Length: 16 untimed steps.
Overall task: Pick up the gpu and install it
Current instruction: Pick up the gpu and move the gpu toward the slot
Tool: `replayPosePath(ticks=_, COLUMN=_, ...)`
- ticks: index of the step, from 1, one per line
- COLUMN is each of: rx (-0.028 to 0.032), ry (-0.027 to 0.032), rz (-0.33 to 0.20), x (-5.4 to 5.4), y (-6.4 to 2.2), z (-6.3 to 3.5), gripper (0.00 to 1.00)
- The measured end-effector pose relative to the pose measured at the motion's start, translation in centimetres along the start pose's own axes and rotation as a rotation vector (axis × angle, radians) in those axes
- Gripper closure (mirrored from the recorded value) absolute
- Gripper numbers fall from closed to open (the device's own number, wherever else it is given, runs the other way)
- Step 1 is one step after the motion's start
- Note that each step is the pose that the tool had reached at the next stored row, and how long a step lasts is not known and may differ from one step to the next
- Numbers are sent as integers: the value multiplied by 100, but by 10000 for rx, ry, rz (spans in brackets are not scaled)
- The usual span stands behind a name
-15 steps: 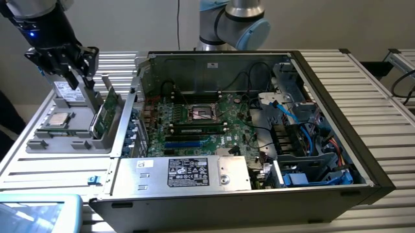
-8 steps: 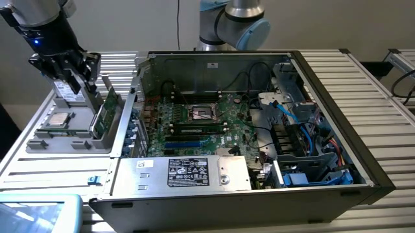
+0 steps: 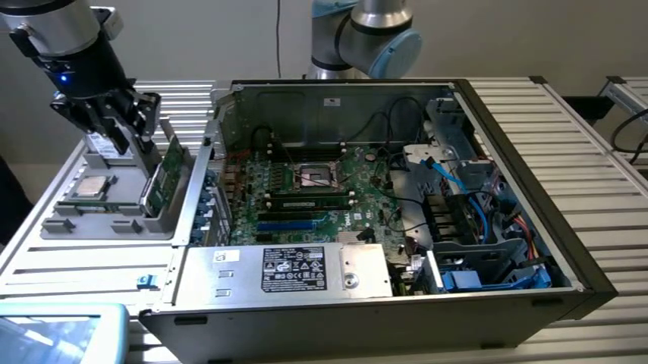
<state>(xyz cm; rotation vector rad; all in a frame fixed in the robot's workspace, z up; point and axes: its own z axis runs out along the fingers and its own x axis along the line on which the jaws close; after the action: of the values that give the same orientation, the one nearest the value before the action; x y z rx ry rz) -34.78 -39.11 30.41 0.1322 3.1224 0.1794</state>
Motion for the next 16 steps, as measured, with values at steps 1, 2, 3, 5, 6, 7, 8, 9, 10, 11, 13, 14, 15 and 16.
replayPosePath(ticks=1, rx=2, ry=12, rz=1, x=1, y=-4, z=18, gripper=56)
replayPosePath(ticks=2, rx=2, ry=13, rz=2, x=1, y=-6, z=36, gripper=56)
replayPosePath(ticks=3, rx=1, ry=14, rz=2, x=1, y=-8, z=54, gripper=56)
replayPosePath(ticks=5, rx=1, ry=14, rz=1, x=1, y=-13, z=91, gripper=56)
replayPosePath(ticks=6, rx=0, ry=14, rz=2, x=1, y=-16, z=109, gripper=56)
replayPosePath(ticks=7, rx=0, ry=10, rz=1, x=1, y=-18, z=127, gripper=56)
replayPosePath(ticks=8, rx=0, ry=7, rz=1, x=1, y=-20, z=144, gripper=56)
replayPosePath(ticks=9, rx=0, ry=5, rz=0, x=1, y=-23, z=163, gripper=56)
replayPosePath(ticks=10, rx=0, ry=0, rz=-1, x=1, y=-25, z=181, gripper=56)
replayPosePath(ticks=11, rx=-2, ry=-12, rz=-2, x=1, y=-27, z=198, gripper=56)
replayPosePath(ticks=13, rx=-6, ry=-57, rz=-6, x=1, y=-30, z=228, gripper=56)
replayPosePath(ticks=14, rx=-7, ry=-81, rz=-10, x=1, y=-32, z=242, gripper=56)
replayPosePath(ticks=15, rx=-10, ry=-113, rz=-13, x=2, y=-33, z=253, gripper=56)
replayPosePath(ticks=16, rx=-10, ry=-150, rz=-17, x=2, y=-35, z=263, gripper=56)
